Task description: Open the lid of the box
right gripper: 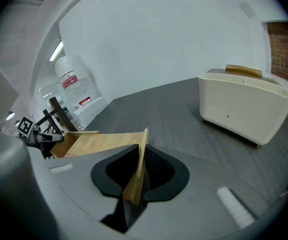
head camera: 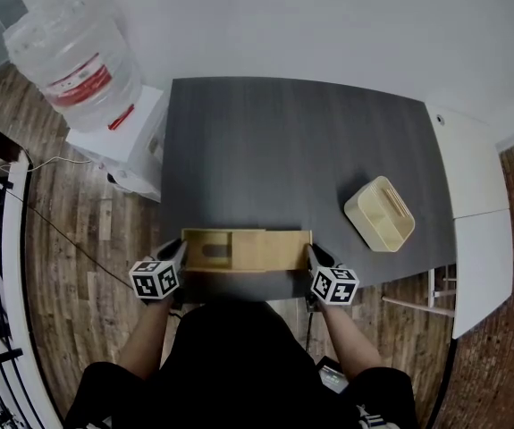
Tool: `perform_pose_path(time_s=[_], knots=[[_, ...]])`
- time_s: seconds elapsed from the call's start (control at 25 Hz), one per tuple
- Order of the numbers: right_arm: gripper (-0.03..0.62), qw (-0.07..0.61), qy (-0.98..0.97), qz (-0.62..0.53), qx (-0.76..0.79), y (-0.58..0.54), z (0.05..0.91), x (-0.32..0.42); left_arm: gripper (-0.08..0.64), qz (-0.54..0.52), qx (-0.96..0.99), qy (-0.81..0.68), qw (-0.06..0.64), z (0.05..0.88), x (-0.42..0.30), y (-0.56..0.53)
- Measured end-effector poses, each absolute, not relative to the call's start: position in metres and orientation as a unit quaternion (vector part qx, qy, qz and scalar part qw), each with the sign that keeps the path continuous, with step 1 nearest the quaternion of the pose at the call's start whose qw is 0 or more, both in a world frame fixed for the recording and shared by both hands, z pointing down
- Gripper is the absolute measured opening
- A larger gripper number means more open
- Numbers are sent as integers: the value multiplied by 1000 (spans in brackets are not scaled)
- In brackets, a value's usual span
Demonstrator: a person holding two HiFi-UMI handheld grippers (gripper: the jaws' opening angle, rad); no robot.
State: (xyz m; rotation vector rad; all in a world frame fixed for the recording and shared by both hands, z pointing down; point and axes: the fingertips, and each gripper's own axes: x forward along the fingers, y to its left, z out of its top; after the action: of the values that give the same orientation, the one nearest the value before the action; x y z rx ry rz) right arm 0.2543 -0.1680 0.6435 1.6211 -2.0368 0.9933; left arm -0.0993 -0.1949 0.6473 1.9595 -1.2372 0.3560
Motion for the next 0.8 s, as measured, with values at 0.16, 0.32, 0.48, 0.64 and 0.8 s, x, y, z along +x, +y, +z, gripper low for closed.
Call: perform_pose_path(time_s=[0.16, 0.32, 0.48, 0.64, 0.8], knots=[[44, 187, -717, 342, 578, -168, 642, 258, 66, 135, 769, -485, 392, 647, -99, -194], [43, 191, -710, 341, 586, -167, 642, 269, 66, 137, 768, -487, 393, 646, -98, -194], [40, 194, -703, 340, 594, -167, 641, 276, 66, 138, 768, -486, 394, 647, -98, -195], [38, 189, -695, 342, 604, -168, 642, 286, 66, 137, 767, -488, 395, 648, -98, -195], [37, 191, -690, 339, 611, -167, 642, 292, 66, 139, 765, -490, 395, 647, -99, -195]])
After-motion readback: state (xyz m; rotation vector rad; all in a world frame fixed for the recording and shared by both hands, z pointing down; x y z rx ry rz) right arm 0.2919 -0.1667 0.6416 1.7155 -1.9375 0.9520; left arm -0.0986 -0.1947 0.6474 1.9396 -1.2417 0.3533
